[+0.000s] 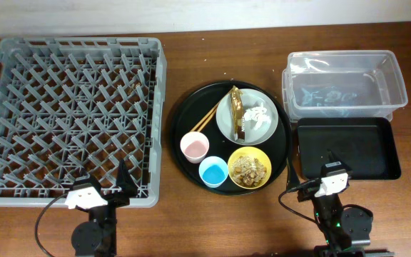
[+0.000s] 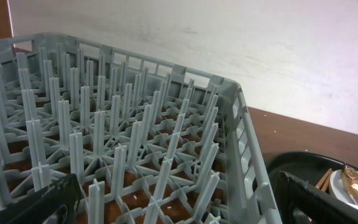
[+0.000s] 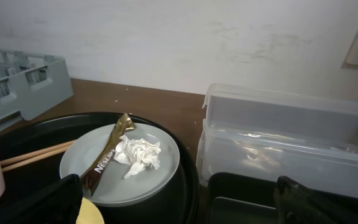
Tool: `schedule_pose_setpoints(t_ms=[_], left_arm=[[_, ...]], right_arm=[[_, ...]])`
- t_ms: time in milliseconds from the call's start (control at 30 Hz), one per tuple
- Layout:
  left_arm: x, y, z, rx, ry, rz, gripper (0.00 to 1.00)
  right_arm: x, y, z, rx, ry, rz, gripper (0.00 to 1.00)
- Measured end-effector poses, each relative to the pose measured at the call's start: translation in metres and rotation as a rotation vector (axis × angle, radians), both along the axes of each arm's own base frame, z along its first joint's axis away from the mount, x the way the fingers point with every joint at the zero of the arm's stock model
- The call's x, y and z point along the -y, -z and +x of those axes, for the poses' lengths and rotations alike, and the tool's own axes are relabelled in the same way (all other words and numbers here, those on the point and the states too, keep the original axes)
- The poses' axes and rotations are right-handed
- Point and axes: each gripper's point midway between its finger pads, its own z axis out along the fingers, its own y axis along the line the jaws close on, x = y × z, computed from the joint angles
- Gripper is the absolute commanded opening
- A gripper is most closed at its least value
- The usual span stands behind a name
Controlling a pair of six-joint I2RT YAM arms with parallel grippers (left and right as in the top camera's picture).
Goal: Sort waste into correct bins and load items into the dishwasher rack
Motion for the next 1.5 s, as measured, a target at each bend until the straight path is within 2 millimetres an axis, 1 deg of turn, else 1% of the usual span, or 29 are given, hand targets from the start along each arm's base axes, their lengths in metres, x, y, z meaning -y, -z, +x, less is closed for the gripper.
schedule_pose_setpoints(t_ms=[533, 667, 733, 800, 833, 867, 900, 933, 967, 1000, 1033, 1067, 1100, 1133, 1167, 1200, 1233, 1267, 1300, 1333, 1367, 1400, 1433, 1467, 1500], left_arm=[[0.001, 0.002, 0.0, -0.01, 0.004, 0.0, 0.99], [0.004, 0.001, 0.001, -0.007, 0.024, -0.002, 0.99], [0.009, -0.007, 0.002, 0.029, 0.052, -0.004, 0.99], [0.017, -0.021, 0.002, 0.085, 0.1, -0.004, 0.99], [0.022, -0.021, 0.001, 0.065, 0.128, -0.006, 0.99], [0.028, -0.03, -0.001, 0.056, 0.166, -0.008, 0.99], [0.033, -0.048, -0.004, 0.059, 0.192, -0.009, 0.99], [0.036, -0.073, -0.006, 0.076, 0.212, -0.009, 0.99], [0.038, -0.1, -0.007, 0.057, 0.224, -0.011, 0.99], [0.041, -0.128, -0.002, 0.028, 0.238, -0.015, 0.99], [0.044, -0.149, 0.004, -0.019, 0.255, -0.021, 0.99], [0.049, -0.16, 0.014, -0.096, 0.281, -0.033, 0.99], [0.054, -0.163, 0.023, -0.178, 0.309, -0.048, 0.99], [0.059, -0.17, 0.034, -0.232, 0.34, -0.063, 0.99], [0.066, -0.177, 0.045, -0.274, 0.378, -0.078, 0.99], [0.072, -0.179, 0.055, -0.314, 0.412, -0.094, 0.99], [0.078, -0.18, 0.065, -0.344, 0.446, -0.108, 0.99], [0.082, -0.175, 0.075, -0.374, 0.467, -0.121, 0.99], [0.084, -0.166, 0.078, -0.407, 0.475, -0.131, 0.99], [0.086, -0.153, 0.084, -0.451, 0.483, -0.145, 1.0], [0.086, -0.146, 0.087, -0.475, 0.485, -0.152, 0.99], [0.086, -0.14, 0.091, -0.497, 0.485, -0.158, 0.99], [0.087, -0.134, 0.092, -0.518, 0.486, -0.163, 0.99], [0.087, -0.127, 0.092, -0.546, 0.485, -0.17, 0.99], [0.087, -0.118, 0.094, -0.579, 0.482, -0.179, 0.99]], right_arm=[[0.0, 0.0, 0.0, 0.0, 0.0, -0.001, 0.98], [-0.002, 0.0, 0.0, 0.001, -0.013, 0.0, 0.99], [-0.01, -0.001, -0.002, 0.002, -0.055, 0.025, 0.98], [-0.017, -0.004, -0.004, -0.008, -0.097, 0.094, 0.98], [-0.025, -0.01, -0.008, -0.016, -0.141, 0.117, 0.98], [-0.029, -0.025, -0.013, -0.013, -0.169, 0.13, 0.98], [-0.033, -0.055, -0.021, -0.014, -0.191, 0.142, 0.98], [-0.034, -0.079, -0.025, -0.025, -0.198, 0.148, 0.98], [-0.036, -0.111, -0.026, -0.089, -0.202, 0.159, 0.98], [-0.036, -0.128, -0.024, -0.141, -0.203, 0.165, 0.98], [-0.037, -0.148, -0.012, -0.268, -0.196, 0.181, 0.99], [-0.037, -0.161, 0.0, -0.345, -0.189, 0.19, 0.98], [-0.037, -0.159, 0.006, -0.451, -0.179, 0.203, 0.98], [-0.037, -0.17, 0.022, -0.503, -0.174, 0.208, 0.98], [-0.037, -0.18, 0.04, -0.519, -0.173, 0.21, 0.98], [-0.041, -0.185, 0.055, -0.541, -0.194, 0.229, 0.98], [-0.052, -0.184, 0.066, -0.571, -0.26, 0.262, 1.0], [-0.065, -0.175, 0.074, -0.62, -0.335, 0.296, 0.92], [-0.079, -0.149, 0.084, -0.731, -0.383, 0.322, 0.79], [-0.087, -0.123, 0.091, -0.828, -0.388, 0.331, 0.77], [-0.091, -0.09, 0.102, -0.925, -0.33, 0.285, 0.69], [-0.095, -0.06, 0.11, -1.005, -0.294, 0.243, 0.69], [-0.096, -0.032, 0.119, -1.062, -0.244, 0.192, 0.68], [-0.094, 0.005, 0.129, -1.139, -0.171, 0.143, 0.68], [-0.089, 0.036, 0.141, -1.183, -0.097, 0.109, 0.68]])
